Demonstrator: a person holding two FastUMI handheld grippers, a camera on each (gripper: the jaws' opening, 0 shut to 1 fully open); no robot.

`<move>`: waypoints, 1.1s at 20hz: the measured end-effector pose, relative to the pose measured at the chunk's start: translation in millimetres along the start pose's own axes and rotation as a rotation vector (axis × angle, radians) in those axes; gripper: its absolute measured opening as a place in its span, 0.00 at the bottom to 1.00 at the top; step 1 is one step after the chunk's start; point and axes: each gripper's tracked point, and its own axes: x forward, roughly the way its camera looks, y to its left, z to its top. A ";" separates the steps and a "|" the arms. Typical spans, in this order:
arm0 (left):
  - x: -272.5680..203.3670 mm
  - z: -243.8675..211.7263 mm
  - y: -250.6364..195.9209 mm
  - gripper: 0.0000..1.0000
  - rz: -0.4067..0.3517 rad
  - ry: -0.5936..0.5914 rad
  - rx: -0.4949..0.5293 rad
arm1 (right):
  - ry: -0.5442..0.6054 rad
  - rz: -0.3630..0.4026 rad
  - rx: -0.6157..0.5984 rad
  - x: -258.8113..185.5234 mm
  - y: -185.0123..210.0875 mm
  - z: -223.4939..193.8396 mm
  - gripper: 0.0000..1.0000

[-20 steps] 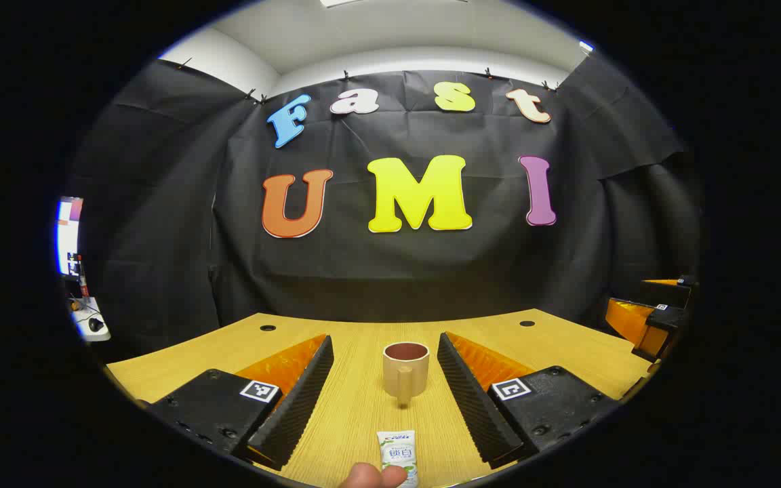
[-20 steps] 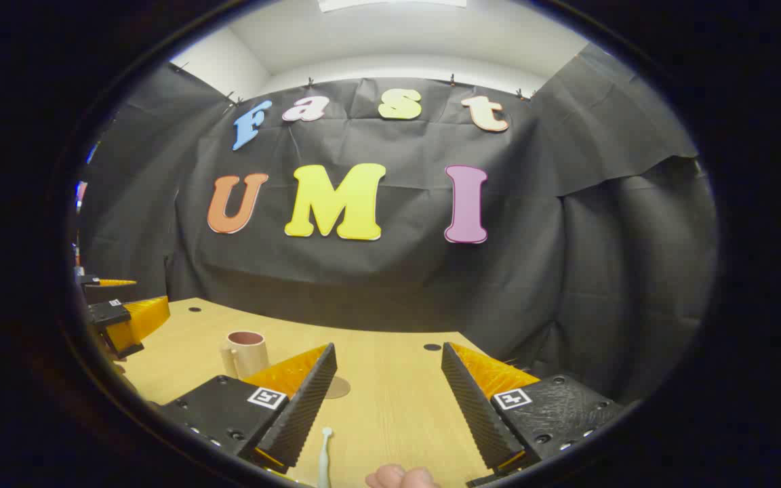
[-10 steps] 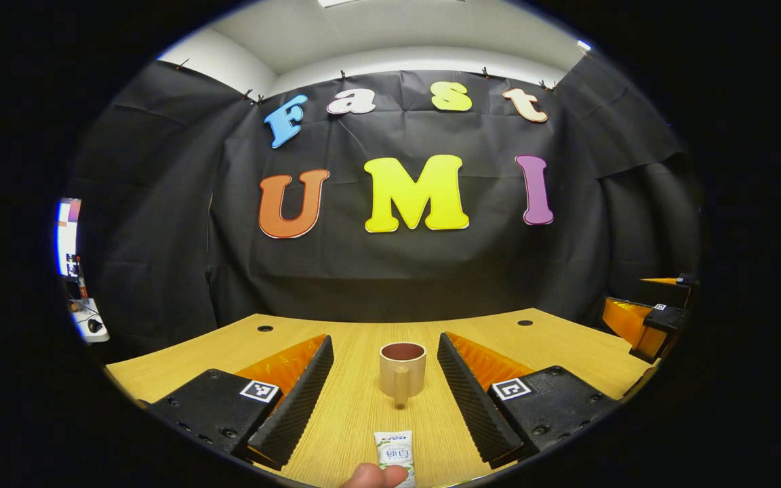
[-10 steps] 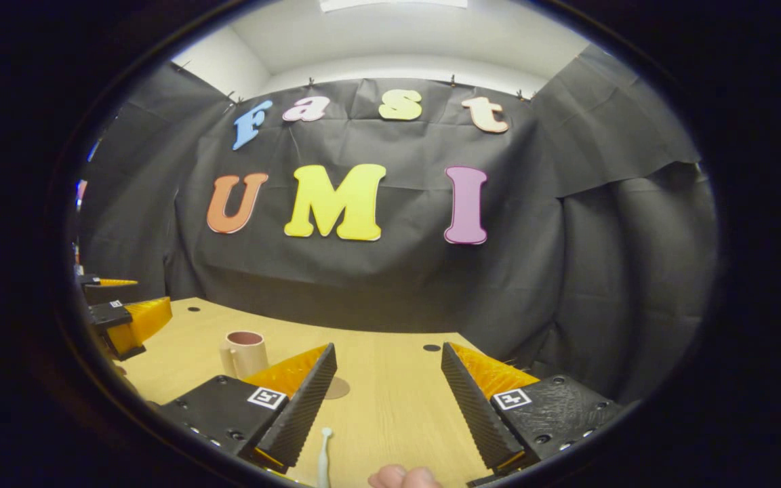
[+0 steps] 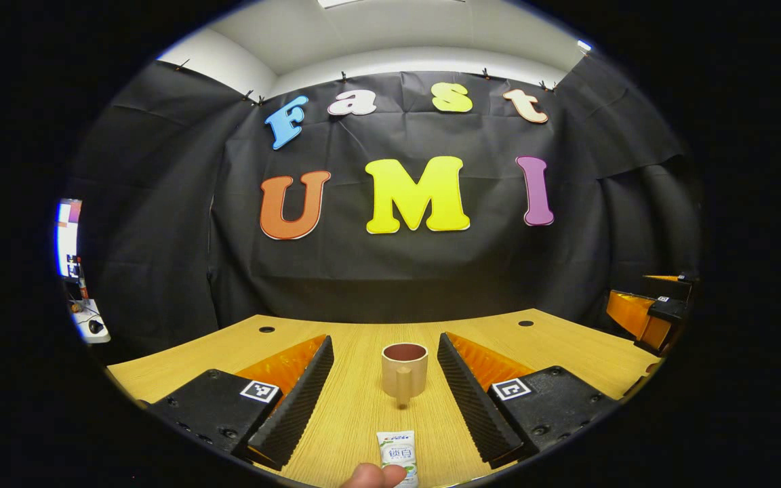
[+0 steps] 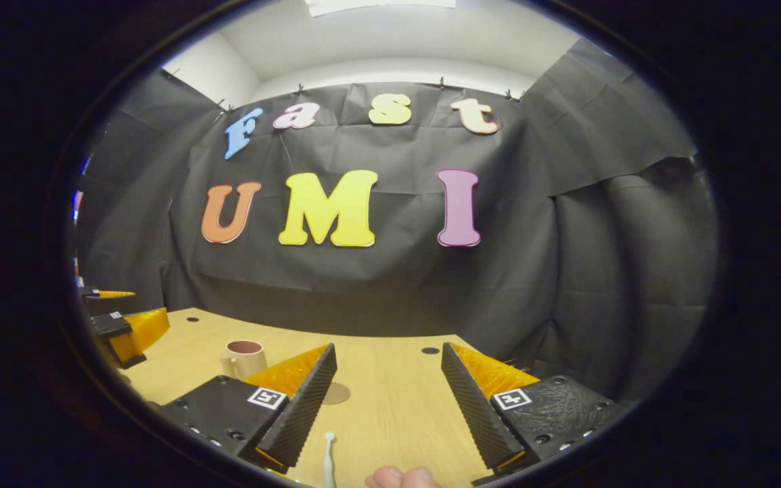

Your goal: Put the toothbrush and toothpaste on the desktop into the cup, then pick up the cup and place it on the coaster on the desktop.

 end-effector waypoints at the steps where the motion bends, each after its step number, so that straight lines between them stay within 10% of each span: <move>1: -1.0 -0.7 -1.3 0.98 -0.001 0.003 -0.001 | 0.003 0.000 0.001 -0.4 -0.1 -0.7 0.94; 22: -42.6 -143.4 -21.8 0.99 -0.071 0.535 -0.076 | 0.182 0.090 0.000 -24.7 20.5 -74.7 0.95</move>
